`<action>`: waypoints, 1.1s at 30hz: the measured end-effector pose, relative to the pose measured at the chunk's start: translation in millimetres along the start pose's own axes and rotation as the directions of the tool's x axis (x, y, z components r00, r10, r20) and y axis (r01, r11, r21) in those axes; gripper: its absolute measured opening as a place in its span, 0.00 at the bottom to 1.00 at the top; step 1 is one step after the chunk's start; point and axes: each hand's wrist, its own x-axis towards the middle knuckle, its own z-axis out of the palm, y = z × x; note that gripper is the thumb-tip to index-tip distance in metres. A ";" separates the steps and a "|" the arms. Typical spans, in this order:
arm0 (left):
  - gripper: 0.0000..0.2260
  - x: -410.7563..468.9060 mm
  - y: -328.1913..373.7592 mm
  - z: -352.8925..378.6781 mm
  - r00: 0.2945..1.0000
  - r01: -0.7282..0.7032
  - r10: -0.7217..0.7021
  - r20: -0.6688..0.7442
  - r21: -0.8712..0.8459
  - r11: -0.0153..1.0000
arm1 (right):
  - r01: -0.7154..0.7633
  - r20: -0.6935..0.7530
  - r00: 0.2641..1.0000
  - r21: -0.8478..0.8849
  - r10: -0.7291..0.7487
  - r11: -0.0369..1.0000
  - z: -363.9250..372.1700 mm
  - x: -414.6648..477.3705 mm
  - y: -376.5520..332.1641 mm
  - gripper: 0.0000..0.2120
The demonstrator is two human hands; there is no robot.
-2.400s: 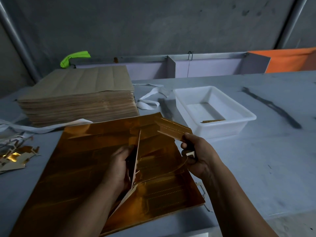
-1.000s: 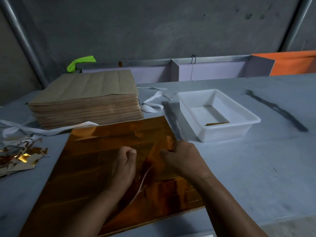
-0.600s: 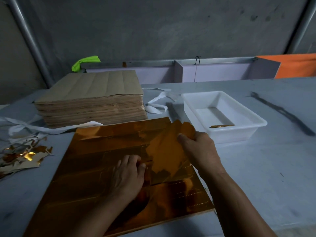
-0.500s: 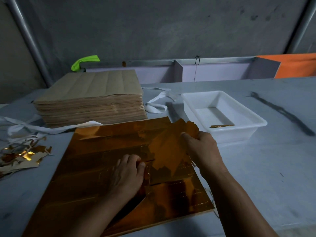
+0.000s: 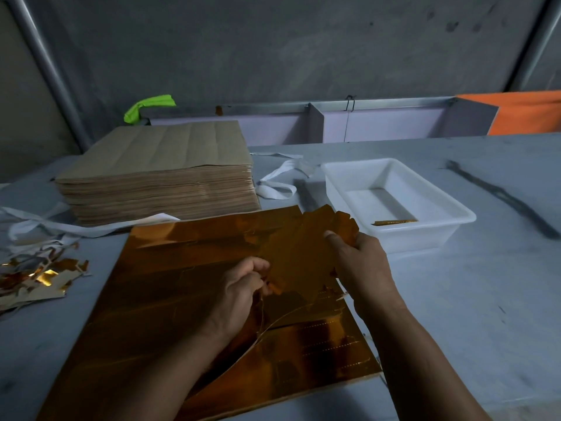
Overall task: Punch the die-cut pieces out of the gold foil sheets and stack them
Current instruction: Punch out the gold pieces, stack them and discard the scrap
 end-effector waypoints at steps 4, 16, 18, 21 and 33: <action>0.12 0.9 -0.2 2.6 0.999 -0.030 0.031 -0.035 0.028 0.999 | -0.014 0.010 1.000 0.041 0.014 0.999 -0.7 0.4 2.3 0.12; 0.13 3.4 -3.6 6.3 0.994 -0.034 0.052 -0.096 0.176 0.984 | -0.065 -0.047 0.996 0.161 0.074 0.985 -5.3 -2.8 3.6 0.11; 0.13 4.1 -4.2 2.8 0.992 0.012 0.008 -0.129 0.154 0.988 | -0.070 -0.078 0.993 0.264 0.093 0.962 -13.1 1.4 4.4 0.09; 0.13 4.1 -5.7 -0.2 0.993 0.030 -0.015 -0.119 0.125 0.992 | -0.104 -0.086 0.986 0.364 0.145 0.925 -24.7 7.7 3.6 0.07; 0.11 2.8 3.7 8.6 0.989 0.048 -0.029 -0.146 0.128 0.991 | -0.355 -0.167 0.888 0.345 0.429 0.869 -80.8 17.6 55.8 0.09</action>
